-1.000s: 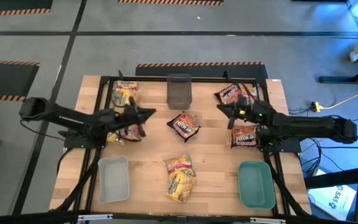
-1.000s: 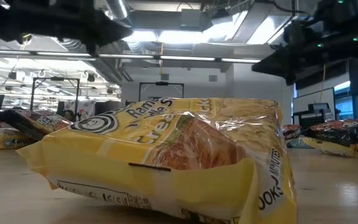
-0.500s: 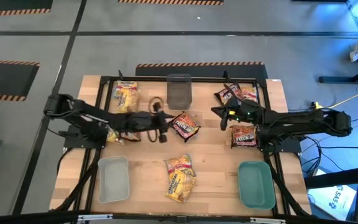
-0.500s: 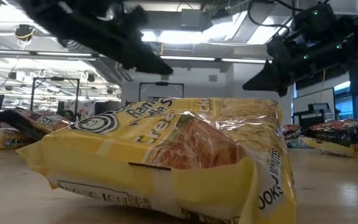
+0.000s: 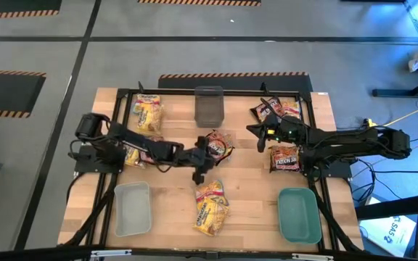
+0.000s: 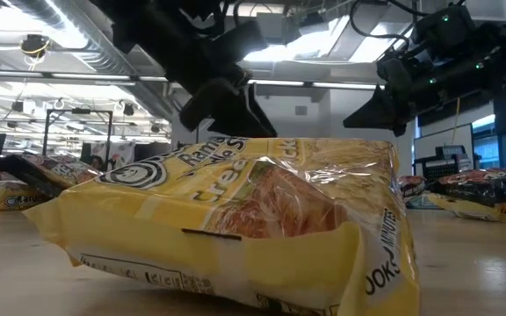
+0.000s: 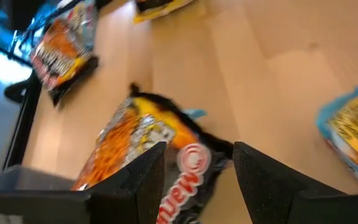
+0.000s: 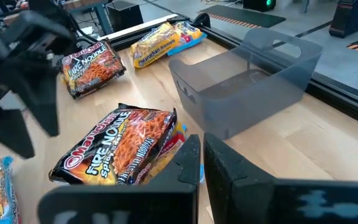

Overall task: Sort Maruchan noodles
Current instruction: Put the middle black noodle pack into the black bin

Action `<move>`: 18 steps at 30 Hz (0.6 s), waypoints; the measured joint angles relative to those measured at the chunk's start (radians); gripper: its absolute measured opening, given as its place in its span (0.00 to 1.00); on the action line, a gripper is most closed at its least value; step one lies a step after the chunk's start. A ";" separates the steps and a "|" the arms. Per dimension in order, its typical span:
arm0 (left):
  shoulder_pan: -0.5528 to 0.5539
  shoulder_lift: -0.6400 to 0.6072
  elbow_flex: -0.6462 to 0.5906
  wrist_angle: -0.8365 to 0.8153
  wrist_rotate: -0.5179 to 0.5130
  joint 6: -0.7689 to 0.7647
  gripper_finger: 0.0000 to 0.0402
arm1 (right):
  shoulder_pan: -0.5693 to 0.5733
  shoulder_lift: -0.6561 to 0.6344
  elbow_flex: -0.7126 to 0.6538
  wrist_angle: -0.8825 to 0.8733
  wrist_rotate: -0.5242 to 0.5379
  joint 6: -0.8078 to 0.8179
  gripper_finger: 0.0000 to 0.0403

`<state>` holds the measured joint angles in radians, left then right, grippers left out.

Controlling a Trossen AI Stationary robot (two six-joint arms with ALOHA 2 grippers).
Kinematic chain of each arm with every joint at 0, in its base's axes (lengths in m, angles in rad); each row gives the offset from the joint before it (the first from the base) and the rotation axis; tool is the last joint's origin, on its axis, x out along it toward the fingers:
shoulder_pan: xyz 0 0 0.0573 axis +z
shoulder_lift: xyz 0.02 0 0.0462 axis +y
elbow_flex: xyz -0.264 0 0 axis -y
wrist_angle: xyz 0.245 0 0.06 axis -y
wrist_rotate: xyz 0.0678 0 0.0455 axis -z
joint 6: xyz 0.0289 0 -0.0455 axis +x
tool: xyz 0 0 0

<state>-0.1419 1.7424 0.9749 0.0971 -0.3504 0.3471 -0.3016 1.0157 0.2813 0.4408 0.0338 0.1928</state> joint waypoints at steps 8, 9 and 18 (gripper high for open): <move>-0.018 0.099 0.000 0.007 -0.063 0.034 0.45 | 0.000 0.000 0.000 0.002 0.000 0.000 0.02; -0.019 0.114 0.000 0.010 -0.087 0.050 0.45 | 0.000 0.000 0.000 0.002 0.000 0.000 0.02; -0.022 0.206 0.000 0.127 -0.270 0.173 0.45 | 0.000 0.000 0.000 0.005 0.000 0.000 0.02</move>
<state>-0.1638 1.9488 0.9745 0.2246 -0.6206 0.5198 -0.3016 1.0153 0.2813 0.4458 0.0338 0.1928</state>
